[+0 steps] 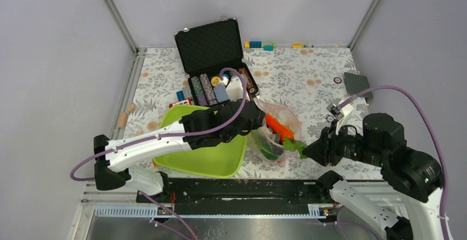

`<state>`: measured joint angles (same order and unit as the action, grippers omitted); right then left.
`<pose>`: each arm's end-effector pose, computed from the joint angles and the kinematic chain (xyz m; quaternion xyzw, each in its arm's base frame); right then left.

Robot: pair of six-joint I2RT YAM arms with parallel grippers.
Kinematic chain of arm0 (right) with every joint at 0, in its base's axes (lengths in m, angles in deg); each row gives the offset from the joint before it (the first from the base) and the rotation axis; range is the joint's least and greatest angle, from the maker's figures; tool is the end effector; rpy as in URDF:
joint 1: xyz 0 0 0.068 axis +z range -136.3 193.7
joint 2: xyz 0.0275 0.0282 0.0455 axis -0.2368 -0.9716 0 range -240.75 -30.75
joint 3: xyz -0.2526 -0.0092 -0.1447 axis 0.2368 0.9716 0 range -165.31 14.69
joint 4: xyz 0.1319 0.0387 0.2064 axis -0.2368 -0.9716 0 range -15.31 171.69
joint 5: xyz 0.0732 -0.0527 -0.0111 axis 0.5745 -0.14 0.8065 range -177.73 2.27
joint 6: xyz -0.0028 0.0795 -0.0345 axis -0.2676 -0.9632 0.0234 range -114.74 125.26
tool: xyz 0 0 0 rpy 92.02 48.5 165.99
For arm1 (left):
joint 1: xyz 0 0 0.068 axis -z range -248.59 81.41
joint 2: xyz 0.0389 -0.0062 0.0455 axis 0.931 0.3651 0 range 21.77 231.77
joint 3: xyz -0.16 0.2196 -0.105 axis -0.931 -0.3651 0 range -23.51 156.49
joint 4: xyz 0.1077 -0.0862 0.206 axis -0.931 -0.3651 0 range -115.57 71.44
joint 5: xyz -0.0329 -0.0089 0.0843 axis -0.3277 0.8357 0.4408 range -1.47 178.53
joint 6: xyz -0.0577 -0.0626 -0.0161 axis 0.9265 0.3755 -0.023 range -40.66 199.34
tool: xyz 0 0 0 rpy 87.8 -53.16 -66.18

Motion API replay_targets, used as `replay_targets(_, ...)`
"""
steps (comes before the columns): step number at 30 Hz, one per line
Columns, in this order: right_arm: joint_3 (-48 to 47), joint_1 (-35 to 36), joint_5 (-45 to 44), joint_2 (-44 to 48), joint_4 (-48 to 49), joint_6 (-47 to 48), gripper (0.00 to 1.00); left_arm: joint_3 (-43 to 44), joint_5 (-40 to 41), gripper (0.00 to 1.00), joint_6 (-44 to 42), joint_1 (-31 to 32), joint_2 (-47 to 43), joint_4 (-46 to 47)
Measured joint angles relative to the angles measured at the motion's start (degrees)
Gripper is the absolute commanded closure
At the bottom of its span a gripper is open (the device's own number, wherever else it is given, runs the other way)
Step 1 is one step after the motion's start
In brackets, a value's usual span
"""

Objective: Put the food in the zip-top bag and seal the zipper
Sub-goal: Adjust the fake vegetable in the zipper food storage bag.

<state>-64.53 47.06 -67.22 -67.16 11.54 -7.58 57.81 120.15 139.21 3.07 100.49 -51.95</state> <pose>0.0270 0.0501 0.4152 -0.2409 0.8106 0.3407 0.4110 0.1363 -0.2833 0.3902 -0.0480 0.8460 -0.3362 0.4111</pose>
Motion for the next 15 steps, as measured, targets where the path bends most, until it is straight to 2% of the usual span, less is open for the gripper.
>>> replay_targets(7,-0.79,0.00,-0.24,-5.33,3.26,-2.14,1.00,0.07,0.07,1.00,0.00,0.00,0.15,0.02)
replay_targets(11,-0.04,0.22,-1.51,-8.31,4.87,-3.67,1.00,0.07,0.00,1.00,-0.02,0.00,0.15,0.09)
replay_targets(15,0.02,3.67,-7.28,-10.43,6.75,-5.07,1.00,0.07,-0.33,1.00,-0.02,0.00,0.15,0.24)
